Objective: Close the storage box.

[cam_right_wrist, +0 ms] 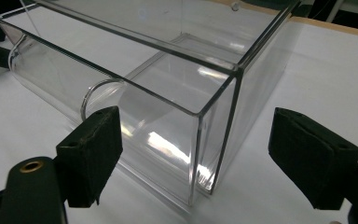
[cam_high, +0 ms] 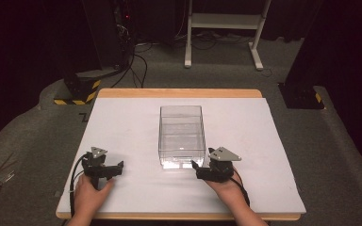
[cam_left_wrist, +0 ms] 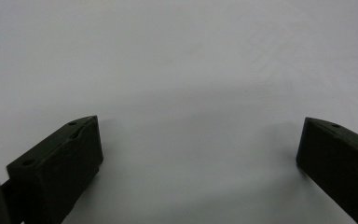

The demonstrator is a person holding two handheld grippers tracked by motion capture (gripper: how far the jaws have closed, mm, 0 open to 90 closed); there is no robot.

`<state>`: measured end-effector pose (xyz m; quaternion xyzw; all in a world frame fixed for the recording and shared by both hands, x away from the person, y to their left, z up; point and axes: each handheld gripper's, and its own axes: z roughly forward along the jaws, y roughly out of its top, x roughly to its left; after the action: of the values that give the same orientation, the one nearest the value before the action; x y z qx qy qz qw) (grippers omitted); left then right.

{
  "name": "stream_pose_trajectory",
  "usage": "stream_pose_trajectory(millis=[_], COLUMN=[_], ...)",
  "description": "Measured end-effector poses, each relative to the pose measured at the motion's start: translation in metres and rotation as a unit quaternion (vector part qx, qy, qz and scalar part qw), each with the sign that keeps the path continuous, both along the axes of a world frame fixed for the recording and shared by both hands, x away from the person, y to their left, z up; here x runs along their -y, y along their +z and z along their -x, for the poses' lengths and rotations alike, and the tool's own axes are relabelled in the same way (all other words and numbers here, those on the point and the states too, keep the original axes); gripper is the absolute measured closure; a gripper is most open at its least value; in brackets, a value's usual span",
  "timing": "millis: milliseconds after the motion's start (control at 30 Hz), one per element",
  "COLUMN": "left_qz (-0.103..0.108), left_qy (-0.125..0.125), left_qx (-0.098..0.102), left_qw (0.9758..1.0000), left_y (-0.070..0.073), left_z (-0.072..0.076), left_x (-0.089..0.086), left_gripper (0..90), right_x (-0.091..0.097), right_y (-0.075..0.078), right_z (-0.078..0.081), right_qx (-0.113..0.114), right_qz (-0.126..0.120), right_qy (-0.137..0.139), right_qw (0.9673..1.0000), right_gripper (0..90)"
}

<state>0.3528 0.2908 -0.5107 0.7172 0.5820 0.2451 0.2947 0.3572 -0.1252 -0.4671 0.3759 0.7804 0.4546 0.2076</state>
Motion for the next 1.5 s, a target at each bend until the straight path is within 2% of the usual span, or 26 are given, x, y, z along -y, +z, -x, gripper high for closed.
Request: stream_pose_trajectory(millis=[567, 1133, 1500], left_qz=[0.0, 0.0, 0.0], left_qy=[0.0, 0.0, 0.0], left_qx=[0.0, 0.001, 0.001], left_qw=[1.0, 1.0, 1.0], left_y=[0.0, 0.0, 0.0], left_z=[0.0, 0.0, 0.0], left_x=[0.0, 0.0, 0.0], left_gripper=[0.6, 0.6, 0.6], right_x=[-0.005, -0.008, -0.008], right_y=[0.0, -0.001, 0.001], right_z=[-0.02, -0.036, -0.034], right_qx=[-0.008, -0.009, -0.014], right_qz=[-0.007, -0.002, -0.002], right_qy=[-0.024, -0.037, -0.035], right_qw=[0.9997, 0.9993, 0.9993], right_gripper=[18.0, 17.3, 20.2])
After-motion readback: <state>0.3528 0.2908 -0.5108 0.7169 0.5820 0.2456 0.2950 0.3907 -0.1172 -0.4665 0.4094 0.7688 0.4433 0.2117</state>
